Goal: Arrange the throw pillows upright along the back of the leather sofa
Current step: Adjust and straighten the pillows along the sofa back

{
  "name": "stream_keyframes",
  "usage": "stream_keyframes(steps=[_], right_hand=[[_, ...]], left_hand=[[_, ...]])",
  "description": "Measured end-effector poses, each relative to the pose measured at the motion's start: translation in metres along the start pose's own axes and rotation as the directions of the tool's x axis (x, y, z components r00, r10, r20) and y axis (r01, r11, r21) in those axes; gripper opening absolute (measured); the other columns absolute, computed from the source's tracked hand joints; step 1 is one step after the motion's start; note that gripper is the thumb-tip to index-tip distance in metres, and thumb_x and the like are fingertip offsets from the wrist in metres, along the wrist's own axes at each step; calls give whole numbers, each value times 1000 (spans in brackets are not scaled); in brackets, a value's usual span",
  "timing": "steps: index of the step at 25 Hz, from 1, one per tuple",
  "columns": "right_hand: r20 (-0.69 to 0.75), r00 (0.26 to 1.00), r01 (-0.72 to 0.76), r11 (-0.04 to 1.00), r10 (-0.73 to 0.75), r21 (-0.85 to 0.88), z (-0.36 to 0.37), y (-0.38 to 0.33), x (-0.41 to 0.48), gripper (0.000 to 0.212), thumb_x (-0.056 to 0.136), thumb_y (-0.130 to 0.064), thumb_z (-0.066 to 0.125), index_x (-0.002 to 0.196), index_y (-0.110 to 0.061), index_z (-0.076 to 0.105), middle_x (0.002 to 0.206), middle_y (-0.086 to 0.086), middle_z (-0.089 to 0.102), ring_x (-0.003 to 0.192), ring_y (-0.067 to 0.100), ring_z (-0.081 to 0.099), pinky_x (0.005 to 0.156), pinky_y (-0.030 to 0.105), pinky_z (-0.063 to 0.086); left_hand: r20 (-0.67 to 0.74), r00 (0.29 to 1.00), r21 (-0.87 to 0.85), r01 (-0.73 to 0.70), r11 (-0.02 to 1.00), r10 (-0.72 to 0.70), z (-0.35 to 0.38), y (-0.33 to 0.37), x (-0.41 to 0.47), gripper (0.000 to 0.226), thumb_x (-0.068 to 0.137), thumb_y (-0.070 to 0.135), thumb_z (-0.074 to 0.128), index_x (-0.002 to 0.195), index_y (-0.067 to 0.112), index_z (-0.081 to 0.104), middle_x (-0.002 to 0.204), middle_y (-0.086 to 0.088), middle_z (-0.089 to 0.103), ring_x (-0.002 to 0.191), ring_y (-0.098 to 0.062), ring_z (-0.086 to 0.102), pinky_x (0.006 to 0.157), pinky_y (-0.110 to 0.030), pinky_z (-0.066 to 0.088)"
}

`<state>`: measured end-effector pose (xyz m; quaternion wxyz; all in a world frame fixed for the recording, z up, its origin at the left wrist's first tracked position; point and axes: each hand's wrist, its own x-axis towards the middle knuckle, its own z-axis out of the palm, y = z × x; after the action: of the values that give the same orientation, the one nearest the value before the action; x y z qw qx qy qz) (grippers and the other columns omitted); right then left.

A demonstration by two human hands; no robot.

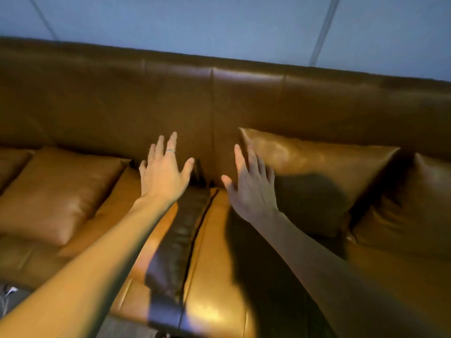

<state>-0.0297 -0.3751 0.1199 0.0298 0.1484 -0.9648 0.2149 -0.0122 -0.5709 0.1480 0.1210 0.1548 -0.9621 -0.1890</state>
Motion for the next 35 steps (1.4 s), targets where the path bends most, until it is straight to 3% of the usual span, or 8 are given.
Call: stream_keyframes(steps=[4,9,14,18,21,24,30,35], right_hand=[[141,989,-51,992,34,115,67,-72,6,82,95,-64,44,159,-35,0,171,8,3,156,36,5,116,67,16],[364,888,-392,875,280,284,166,-124,13,101,82,-78,51,158,-38,-1,171,6,1,154,39,9,116,69,23],[471,576,-814,416,668,406,251,-117,24,105,81,-67,65,161,-25,10,165,16,23,147,44,29,115,57,33],[503,395,-856,110,769,505,278,-90,30,103,78,-67,69,155,-17,24,151,17,47,135,41,48,109,52,40],[499,390,-826,55,774,561,288,-85,31,108,69,-68,75,154,-20,28,150,12,50,133,38,49,111,52,40],[483,389,-790,14,785,613,288,-85,33,108,62,-62,81,150,-21,34,139,9,56,126,36,54,108,48,42],[447,462,-697,2,766,717,251,-90,43,84,58,-36,89,133,-19,52,119,4,70,106,30,65,98,45,51],[374,603,-582,69,704,810,178,-82,72,69,69,-22,85,131,-21,54,113,-3,68,100,32,66,52,24,47]], left_hand=[[44,988,1,146,989,-146,-7,-97,4,74,95,53,51,156,27,19,165,-10,21,149,-32,19,109,-63,27],[179,928,-3,331,943,-326,14,-215,20,84,86,63,57,155,28,23,159,-11,33,143,-37,31,107,-60,33],[350,840,-102,474,875,-415,67,-299,41,93,81,61,67,154,18,28,150,-15,46,136,-36,44,107,-44,37],[532,736,-292,623,726,-417,104,-331,55,90,76,55,76,150,19,38,142,-5,56,127,-28,55,106,-37,43],[606,686,-343,683,645,-403,117,-341,68,93,70,61,79,147,23,42,133,0,58,111,-23,59,96,-36,47],[612,666,-343,710,615,-427,118,-336,75,105,60,65,83,146,21,41,133,-4,59,112,-28,61,97,-43,50],[541,711,-454,697,555,-449,92,-307,88,118,47,70,84,146,22,43,131,-2,63,113,-27,63,98,-44,52],[479,774,-575,633,518,-414,57,-255,124,115,49,76,77,145,22,44,124,5,61,102,-19,59,83,-33,50]])
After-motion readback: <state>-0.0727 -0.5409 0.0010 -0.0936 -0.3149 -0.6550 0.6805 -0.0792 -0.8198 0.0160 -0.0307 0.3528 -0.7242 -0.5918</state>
